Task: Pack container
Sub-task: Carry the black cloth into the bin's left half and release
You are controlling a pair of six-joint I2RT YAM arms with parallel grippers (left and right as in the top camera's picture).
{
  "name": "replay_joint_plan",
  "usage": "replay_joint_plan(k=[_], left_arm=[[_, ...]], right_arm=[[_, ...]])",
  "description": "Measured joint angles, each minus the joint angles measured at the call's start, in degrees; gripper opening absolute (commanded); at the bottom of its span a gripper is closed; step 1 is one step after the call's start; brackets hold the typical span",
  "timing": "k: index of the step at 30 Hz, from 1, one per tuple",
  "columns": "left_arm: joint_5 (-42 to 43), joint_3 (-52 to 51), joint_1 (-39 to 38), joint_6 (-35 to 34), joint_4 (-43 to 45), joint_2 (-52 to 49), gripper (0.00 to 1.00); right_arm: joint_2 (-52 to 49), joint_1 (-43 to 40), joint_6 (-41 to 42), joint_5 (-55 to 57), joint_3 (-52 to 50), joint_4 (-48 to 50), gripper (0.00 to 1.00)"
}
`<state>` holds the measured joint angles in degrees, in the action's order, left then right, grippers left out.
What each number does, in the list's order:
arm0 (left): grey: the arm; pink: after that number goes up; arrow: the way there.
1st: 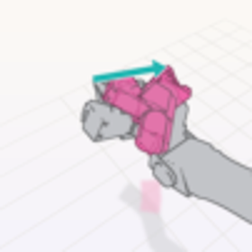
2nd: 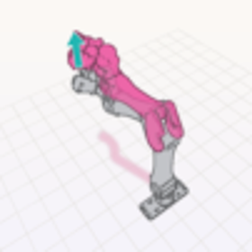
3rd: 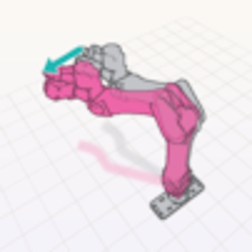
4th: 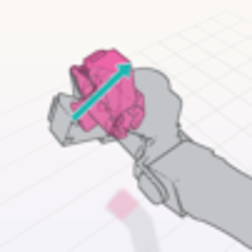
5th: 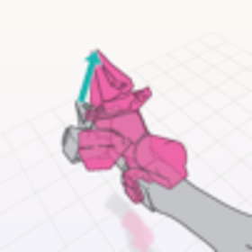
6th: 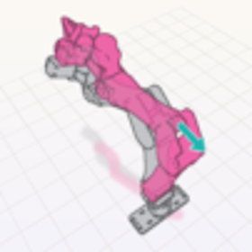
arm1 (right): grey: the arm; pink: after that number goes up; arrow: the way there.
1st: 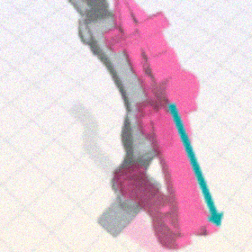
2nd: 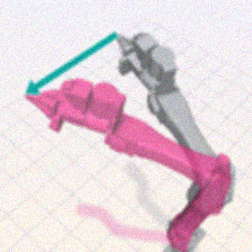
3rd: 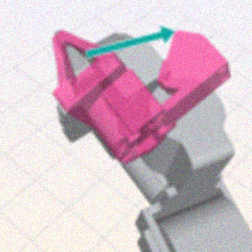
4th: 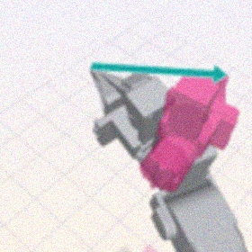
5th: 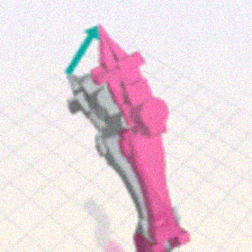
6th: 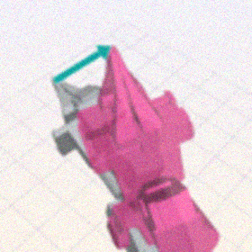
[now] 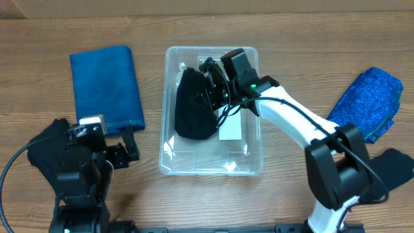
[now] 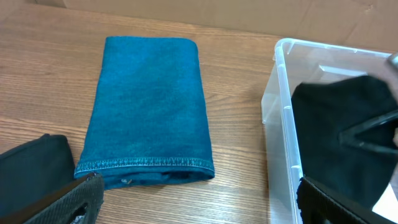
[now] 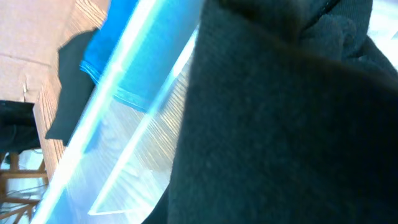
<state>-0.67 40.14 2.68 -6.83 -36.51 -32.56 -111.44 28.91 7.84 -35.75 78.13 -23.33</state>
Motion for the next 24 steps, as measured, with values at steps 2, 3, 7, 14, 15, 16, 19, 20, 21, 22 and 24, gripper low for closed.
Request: replay_joint_plan(k=[2,3,7,14,15,16,19,20,21,22,24], left_arm=[[0.00,0.00,0.00,0.00,-0.31,0.00,1.00],[0.00,0.00,0.00,0.00,-0.46,0.00,1.00],[0.00,0.00,0.00,-0.02,-1.22,0.00,1.00],[0.00,0.00,0.00,0.00,-2.36,0.00,1.00],[-0.04,0.00,0.00,0.00,-2.36,0.00,1.00],[-0.13,0.00,0.00,0.00,-2.38,0.00,1.00],[-0.46,0.00,0.00,-0.02,-2.51,0.00,1.00],[-0.46,0.00,0.00,0.00,-2.51,0.00,1.00],[-0.48,0.00,0.00,-0.02,-2.51,0.00,1.00],[-0.48,0.00,0.00,0.00,-2.56,0.00,1.00],[-0.50,0.02,0.00,-0.02,-2.51,0.00,1.00]], right_arm=[[-1.60,-0.02,-0.42,-1.05,0.00,0.26,0.11],[-1.90,0.00,-0.57,-1.46,0.00,0.20,0.14],[-1.99,0.00,0.74,5.64,0.09,-1.75,0.37],[-1.99,-0.37,0.20,20.39,0.11,-5.86,1.00],[-1.99,-0.37,-0.17,20.90,0.11,-6.05,1.00],[-1.99,-0.35,-0.35,21.27,0.28,-7.04,1.00],[-1.99,-0.31,-1.14,22.84,3.10,-12.26,1.00],[-1.97,-0.31,-1.25,24.00,5.66,-15.50,1.00],[-1.77,-0.31,-1.38,24.57,7.23,-17.18,1.00],[-1.49,-0.31,-1.53,25.57,10.21,-20.76,1.00],[1.25,-0.46,-1.66,27.71,17.27,-27.36,1.00]])
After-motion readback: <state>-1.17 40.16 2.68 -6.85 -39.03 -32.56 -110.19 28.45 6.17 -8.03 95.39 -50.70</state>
